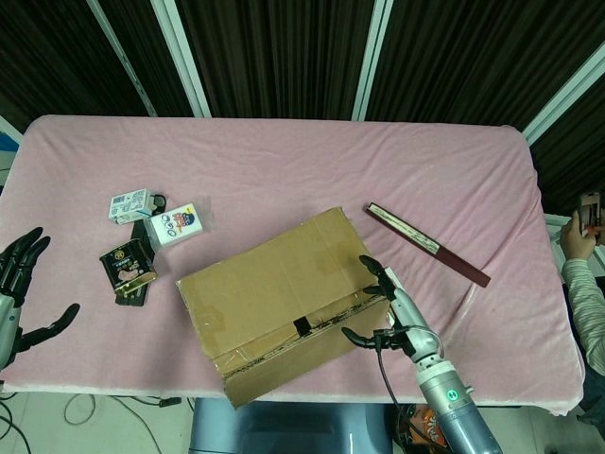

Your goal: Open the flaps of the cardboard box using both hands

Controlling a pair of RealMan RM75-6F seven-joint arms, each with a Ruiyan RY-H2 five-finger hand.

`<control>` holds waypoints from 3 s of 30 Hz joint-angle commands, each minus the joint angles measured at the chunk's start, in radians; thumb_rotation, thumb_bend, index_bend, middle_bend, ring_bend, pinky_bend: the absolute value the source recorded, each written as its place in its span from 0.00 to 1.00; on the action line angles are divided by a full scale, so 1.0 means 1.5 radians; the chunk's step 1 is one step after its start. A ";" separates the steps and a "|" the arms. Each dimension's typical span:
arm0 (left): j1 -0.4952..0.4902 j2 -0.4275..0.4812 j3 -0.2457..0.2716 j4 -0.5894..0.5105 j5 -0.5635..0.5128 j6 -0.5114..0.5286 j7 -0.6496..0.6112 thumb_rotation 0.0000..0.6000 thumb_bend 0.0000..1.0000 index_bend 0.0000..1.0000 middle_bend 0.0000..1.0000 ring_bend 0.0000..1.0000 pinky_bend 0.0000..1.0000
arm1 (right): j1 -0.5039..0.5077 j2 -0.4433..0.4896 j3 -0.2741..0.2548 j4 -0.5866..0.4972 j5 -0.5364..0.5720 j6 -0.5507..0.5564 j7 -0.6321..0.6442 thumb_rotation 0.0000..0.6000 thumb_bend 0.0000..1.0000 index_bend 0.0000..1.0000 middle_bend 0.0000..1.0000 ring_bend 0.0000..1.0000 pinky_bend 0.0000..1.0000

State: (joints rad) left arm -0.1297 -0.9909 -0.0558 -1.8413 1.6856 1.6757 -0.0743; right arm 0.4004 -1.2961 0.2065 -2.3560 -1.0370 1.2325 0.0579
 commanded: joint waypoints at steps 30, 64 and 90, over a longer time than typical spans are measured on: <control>0.003 0.003 -0.006 -0.008 0.008 -0.006 -0.005 1.00 0.21 0.00 0.01 0.04 0.15 | 0.001 -0.150 -0.021 0.000 0.006 0.044 -0.045 1.00 0.29 0.00 0.00 0.00 0.21; 0.004 0.009 -0.019 -0.012 0.002 -0.004 -0.023 1.00 0.21 0.00 0.02 0.04 0.15 | 0.073 -0.337 0.135 0.000 0.073 0.111 -0.089 1.00 0.29 0.00 0.00 0.00 0.21; 0.004 0.006 -0.028 -0.010 -0.006 -0.004 -0.037 1.00 0.21 0.00 0.03 0.04 0.15 | 0.187 -0.395 0.284 0.000 0.187 0.185 -0.204 1.00 0.29 0.00 0.00 0.00 0.21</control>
State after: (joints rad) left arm -0.1240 -0.9820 -0.0979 -1.8564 1.6766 1.6705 -0.1295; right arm 0.6759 -1.8845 0.6288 -2.3560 -0.7598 1.5049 -0.2442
